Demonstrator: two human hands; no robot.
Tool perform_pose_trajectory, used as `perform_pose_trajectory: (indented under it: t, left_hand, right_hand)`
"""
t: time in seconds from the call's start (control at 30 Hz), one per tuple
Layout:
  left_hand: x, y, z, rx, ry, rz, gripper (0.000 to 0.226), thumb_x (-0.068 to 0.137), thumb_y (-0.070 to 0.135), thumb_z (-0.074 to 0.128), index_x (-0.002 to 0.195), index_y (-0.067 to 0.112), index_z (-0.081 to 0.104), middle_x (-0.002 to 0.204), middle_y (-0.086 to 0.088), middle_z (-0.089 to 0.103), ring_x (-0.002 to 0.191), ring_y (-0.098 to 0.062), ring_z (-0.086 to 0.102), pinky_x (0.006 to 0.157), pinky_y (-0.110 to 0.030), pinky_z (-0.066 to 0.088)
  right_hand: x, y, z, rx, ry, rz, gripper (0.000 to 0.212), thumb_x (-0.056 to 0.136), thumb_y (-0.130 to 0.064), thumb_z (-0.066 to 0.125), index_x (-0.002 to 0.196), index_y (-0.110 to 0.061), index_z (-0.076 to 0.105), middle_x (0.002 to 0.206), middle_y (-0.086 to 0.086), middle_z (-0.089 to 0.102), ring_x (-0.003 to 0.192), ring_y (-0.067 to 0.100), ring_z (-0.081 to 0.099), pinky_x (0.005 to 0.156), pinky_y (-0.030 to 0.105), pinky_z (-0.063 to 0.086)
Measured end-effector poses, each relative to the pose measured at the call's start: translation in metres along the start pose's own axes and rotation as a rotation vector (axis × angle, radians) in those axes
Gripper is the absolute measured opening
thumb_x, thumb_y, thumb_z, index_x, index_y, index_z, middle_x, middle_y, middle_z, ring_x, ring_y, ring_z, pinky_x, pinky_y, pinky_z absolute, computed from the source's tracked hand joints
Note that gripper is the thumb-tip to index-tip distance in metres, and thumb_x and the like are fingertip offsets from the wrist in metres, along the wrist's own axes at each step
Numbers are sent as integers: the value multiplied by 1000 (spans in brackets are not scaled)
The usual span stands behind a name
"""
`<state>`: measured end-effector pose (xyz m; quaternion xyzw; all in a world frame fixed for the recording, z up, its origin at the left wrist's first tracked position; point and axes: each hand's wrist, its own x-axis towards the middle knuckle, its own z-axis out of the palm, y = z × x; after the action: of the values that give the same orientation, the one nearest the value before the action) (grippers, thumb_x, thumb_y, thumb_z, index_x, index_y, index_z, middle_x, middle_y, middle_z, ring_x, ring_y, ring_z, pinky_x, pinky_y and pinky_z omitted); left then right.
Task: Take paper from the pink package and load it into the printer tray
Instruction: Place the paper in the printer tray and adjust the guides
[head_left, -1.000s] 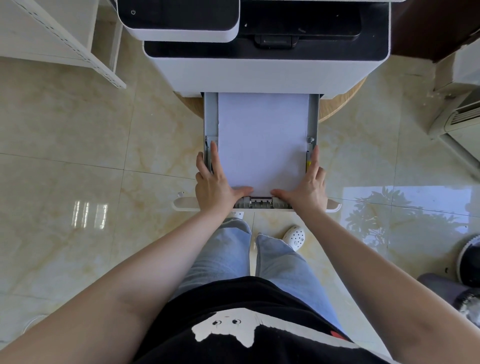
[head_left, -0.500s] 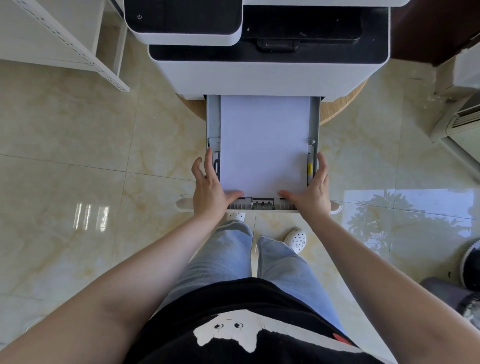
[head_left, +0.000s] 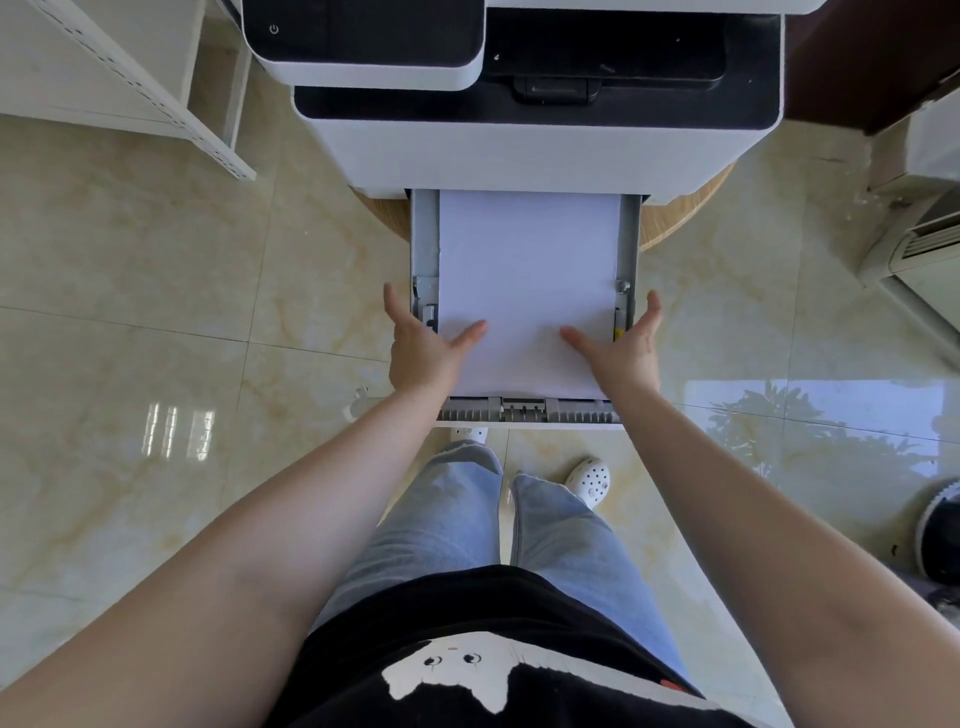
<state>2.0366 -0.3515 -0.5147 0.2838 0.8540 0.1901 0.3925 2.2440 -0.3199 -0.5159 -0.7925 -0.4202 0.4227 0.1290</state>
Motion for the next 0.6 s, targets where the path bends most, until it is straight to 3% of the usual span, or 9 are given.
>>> perform_pose_trajectory:
  t: [0.07, 0.2, 0.33, 0.43, 0.53, 0.6]
  left_hand:
    - [7, 9, 4, -37, -14, -114, 114, 66, 59, 75, 146, 21, 3, 144, -12, 47, 118, -36, 57, 96, -50, 47]
    - [7, 13, 7, 15, 25, -121, 97, 68, 59, 73, 136, 13, 22, 134, -11, 55, 113, -37, 59, 93, -51, 48]
    - [4, 10, 8, -10, 49, -68, 96, 73, 52, 73, 141, 14, 18, 142, -11, 45, 117, -35, 57, 94, -48, 47]
    - [-4, -3, 3, -95, 143, 100, 76, 80, 31, 73, 136, 10, 27, 136, -14, 44, 107, -28, 53, 84, -35, 45]
    - [-9, -21, -5, -112, 204, 228, 41, 85, 19, 68, 119, 7, 48, 119, -15, 54, 100, -24, 52, 75, -16, 33]
    - [-9, -29, -8, -123, 212, 238, 27, 87, 18, 66, 110, 7, 56, 113, -14, 60, 101, -27, 57, 78, -17, 36]
  right_hand:
    - [8, -9, 3, 52, 15, 66, 115, 66, -55, 77, 148, -26, 1, 156, 7, 28, 131, 32, 46, 95, 46, 45]
    - [10, -14, 9, 48, 29, 148, 112, 67, -55, 76, 145, -27, 2, 148, 12, 40, 123, 34, 52, 94, 50, 47]
    - [6, -11, 8, 33, 74, 99, 104, 71, -53, 74, 145, -25, 7, 146, 10, 44, 118, 32, 55, 83, 42, 46]
    - [-4, 5, -1, 185, 108, 23, 76, 80, -39, 70, 138, -27, 22, 125, 12, 57, 101, 30, 61, 74, 37, 47]
    - [-15, 24, -10, 259, 144, -48, 44, 85, -26, 67, 122, -26, 42, 112, 5, 62, 93, 22, 64, 77, 43, 55]
    - [-17, 30, -11, 267, 160, -73, 32, 86, -22, 66, 114, -22, 49, 111, 2, 64, 96, 20, 66, 80, 45, 56]
